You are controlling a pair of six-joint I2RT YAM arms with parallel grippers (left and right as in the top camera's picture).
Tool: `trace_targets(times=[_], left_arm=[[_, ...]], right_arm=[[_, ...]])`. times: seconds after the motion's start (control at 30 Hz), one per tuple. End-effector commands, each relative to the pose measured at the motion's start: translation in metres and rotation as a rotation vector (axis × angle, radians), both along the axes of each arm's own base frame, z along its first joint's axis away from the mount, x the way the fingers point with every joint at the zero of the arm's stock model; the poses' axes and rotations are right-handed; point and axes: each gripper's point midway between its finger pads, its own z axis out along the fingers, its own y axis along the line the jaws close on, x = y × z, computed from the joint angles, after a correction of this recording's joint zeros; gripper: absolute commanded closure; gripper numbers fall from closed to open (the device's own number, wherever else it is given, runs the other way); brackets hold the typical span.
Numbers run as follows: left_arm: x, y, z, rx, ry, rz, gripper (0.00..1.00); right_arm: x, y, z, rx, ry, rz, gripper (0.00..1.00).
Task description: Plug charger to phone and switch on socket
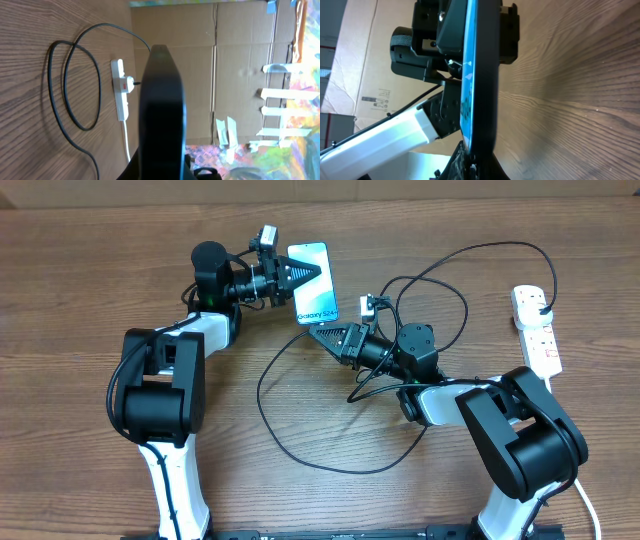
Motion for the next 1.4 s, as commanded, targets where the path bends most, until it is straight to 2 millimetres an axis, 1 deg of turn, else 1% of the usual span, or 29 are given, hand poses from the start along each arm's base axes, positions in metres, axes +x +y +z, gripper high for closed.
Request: trace_targets(times=[0.0,0.13,0.27,0.3,0.33,0.37,0.4,0.43,0.47,0.63,0.7,0.8,0.87,1.0,1.1,1.17,1.23,1.3,1.37], left_arm=[[-0.025,0.002,0.01,-0.003,-0.04,-0.151,0.95],[-0.02,0.013,0.01,-0.002,-0.049,-0.127,0.96],[-0.014,0.025,0.01,0.002,-0.067,-0.097,0.95],[-0.013,0.028,0.01,0.002,-0.07,-0.09,0.95],[-0.012,0.032,0.01,0.003,-0.07,-0.082,0.95],[-0.01,0.035,0.01,0.003,-0.07,-0.075,0.95],[-0.008,0.041,0.01,0.003,-0.07,-0.063,0.96],[-0.007,0.045,0.01,0.003,-0.07,-0.056,0.96],[-0.005,0.05,0.01,0.004,-0.07,-0.047,0.95],[-0.002,0.072,0.01,0.005,-0.07,-0.023,0.96],[-0.002,0.079,0.01,0.005,-0.07,-0.02,0.96],[-0.002,0.084,0.01,0.005,-0.072,-0.018,0.96],[-0.001,0.086,0.011,0.006,-0.081,-0.012,0.96],[0.0,0.089,0.011,0.012,-0.108,-0.006,0.96],[0.001,0.091,0.01,0.015,-0.121,0.005,0.96],[0.003,0.091,0.01,0.015,-0.12,0.014,0.96],[0.005,0.092,0.011,0.016,-0.12,0.026,0.96],[0.008,0.094,0.01,0.016,-0.115,0.043,0.96],[0.012,0.097,0.009,0.017,-0.102,0.072,0.96]], right_arm=[[0.028,-0.017,0.011,-0.006,-0.052,-0.119,0.96],[0.022,-0.016,0.01,-0.015,-0.059,-0.068,0.96],[0.01,-0.011,0.008,-0.04,-0.108,0.019,0.96],[0.006,-0.01,0.007,-0.049,-0.122,0.044,0.82],[0.002,-0.008,0.007,-0.059,-0.143,0.073,0.57],[-0.001,-0.006,0.007,-0.065,-0.164,0.096,0.38],[-0.006,-0.005,0.007,-0.071,-0.193,0.126,0.15],[-0.007,-0.004,0.007,-0.075,-0.203,0.132,0.05],[-0.007,-0.004,0.007,-0.079,-0.213,0.135,0.0],[-0.003,-0.008,-0.001,-0.144,-0.207,0.107,0.01],[0.0,-0.01,-0.009,-0.21,-0.181,0.091,0.01],[0.003,-0.012,-0.019,-0.343,-0.159,0.074,0.01],[0.006,-0.014,-0.02,-0.453,-0.151,0.047,0.01],[0.014,-0.02,-0.012,-0.697,-0.162,-0.013,0.0],[0.02,-0.02,-0.006,-0.863,-0.186,-0.042,0.0],[0.023,-0.017,0.0,-0.935,-0.207,-0.069,0.0],[0.025,-0.013,0.003,-0.961,-0.221,-0.089,0.0],[0.025,-0.009,0.001,-0.971,-0.226,-0.096,0.0],[0.025,-0.008,-0.007,-0.975,-0.208,-0.091,0.0]])
